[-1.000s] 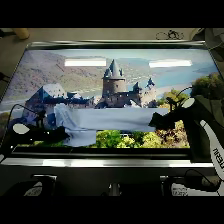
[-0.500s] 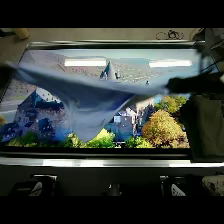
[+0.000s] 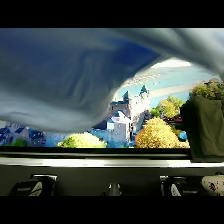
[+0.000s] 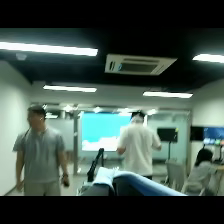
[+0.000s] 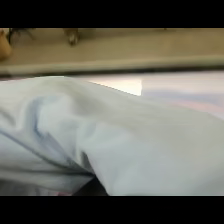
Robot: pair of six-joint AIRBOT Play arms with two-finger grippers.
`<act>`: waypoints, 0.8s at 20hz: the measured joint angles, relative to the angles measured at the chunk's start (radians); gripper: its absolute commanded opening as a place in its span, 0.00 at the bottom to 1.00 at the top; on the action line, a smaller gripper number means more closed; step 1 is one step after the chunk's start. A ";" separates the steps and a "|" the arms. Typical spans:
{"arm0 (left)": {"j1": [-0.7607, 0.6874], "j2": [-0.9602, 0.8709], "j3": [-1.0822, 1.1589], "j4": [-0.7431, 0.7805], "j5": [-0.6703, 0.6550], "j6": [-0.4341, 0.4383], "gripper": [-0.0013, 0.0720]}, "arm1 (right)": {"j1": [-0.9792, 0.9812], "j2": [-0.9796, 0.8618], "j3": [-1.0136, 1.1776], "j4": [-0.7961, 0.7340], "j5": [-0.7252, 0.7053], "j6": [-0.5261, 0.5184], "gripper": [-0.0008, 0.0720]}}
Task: Fold the shirts.
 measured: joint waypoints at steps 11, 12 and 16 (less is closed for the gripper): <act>-0.043 -0.646 -0.008 0.030 -0.211 0.041 0.07 | 0.000 -0.339 -0.783 0.229 -0.198 0.061 0.05; -0.060 -0.726 -0.012 0.008 -0.208 0.041 0.11 | 0.000 -0.388 -0.814 0.236 -0.272 0.061 0.05; -0.120 -0.974 -0.023 -0.098 -0.317 -0.048 0.99 | -0.003 -0.524 -0.864 0.389 -0.504 0.061 0.55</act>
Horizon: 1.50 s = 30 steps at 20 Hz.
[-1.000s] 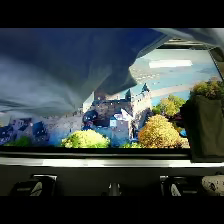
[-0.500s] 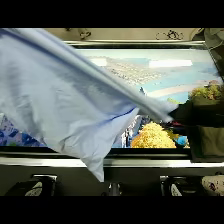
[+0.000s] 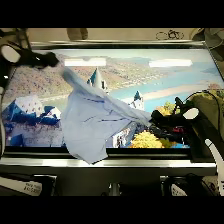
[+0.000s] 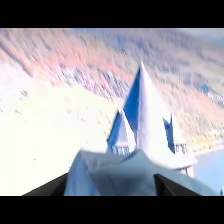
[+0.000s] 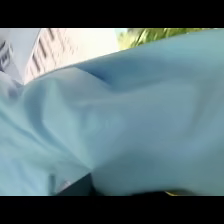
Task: Fold the shirts.
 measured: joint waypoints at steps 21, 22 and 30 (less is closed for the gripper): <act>0.108 0.367 -1.097 -0.290 -0.166 0.148 0.99 | -0.316 -0.133 0.204 -0.208 0.488 -0.211 0.85; 0.116 0.370 -1.104 -0.283 -0.169 0.152 0.99 | -0.304 -0.134 0.184 -0.201 0.486 -0.221 0.85; 0.187 0.403 -1.128 -0.214 -0.203 0.177 0.99 | -0.143 -0.138 0.117 -0.195 0.301 -0.264 0.87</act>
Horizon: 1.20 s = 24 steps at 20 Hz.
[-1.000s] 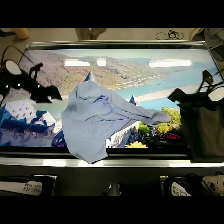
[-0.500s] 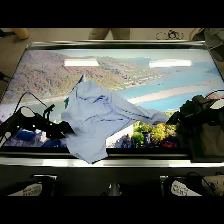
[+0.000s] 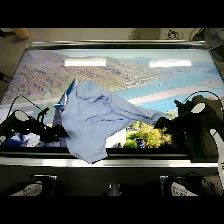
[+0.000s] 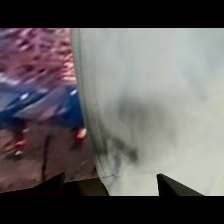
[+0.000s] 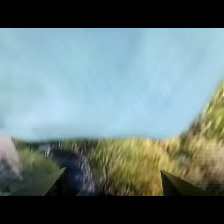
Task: Fold the shirts.
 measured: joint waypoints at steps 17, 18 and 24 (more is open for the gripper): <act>-0.142 0.085 0.039 0.067 0.167 -0.046 0.07 | 0.029 -0.005 0.105 0.167 -0.165 0.005 0.05; -0.129 0.126 0.071 0.106 0.143 -0.047 0.07 | 0.029 0.046 0.146 0.153 -0.151 0.002 0.05; -0.044 0.443 0.511 0.156 0.195 -0.079 0.07 | 0.029 0.383 0.510 0.103 -0.177 -0.003 0.05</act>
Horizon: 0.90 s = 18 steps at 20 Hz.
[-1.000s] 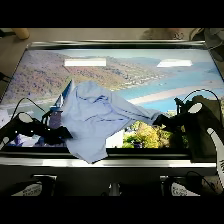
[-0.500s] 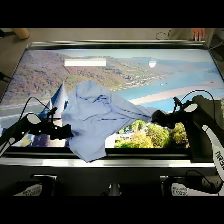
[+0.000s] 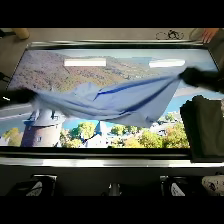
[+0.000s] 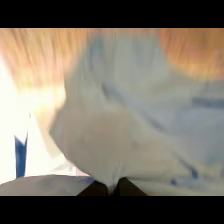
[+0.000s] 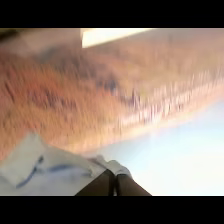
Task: Fold the shirts.
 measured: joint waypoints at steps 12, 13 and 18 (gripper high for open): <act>0.121 0.145 0.603 0.277 0.035 -0.092 0.07 | 0.000 0.274 0.310 -0.387 -0.011 0.254 0.05; 0.122 0.139 0.575 0.282 0.005 -0.092 0.07 | 0.000 0.247 0.311 -0.405 0.030 0.262 0.05; 0.117 0.106 0.191 0.182 0.000 -0.078 0.07 | 0.000 -0.027 0.229 -0.449 0.230 0.296 0.05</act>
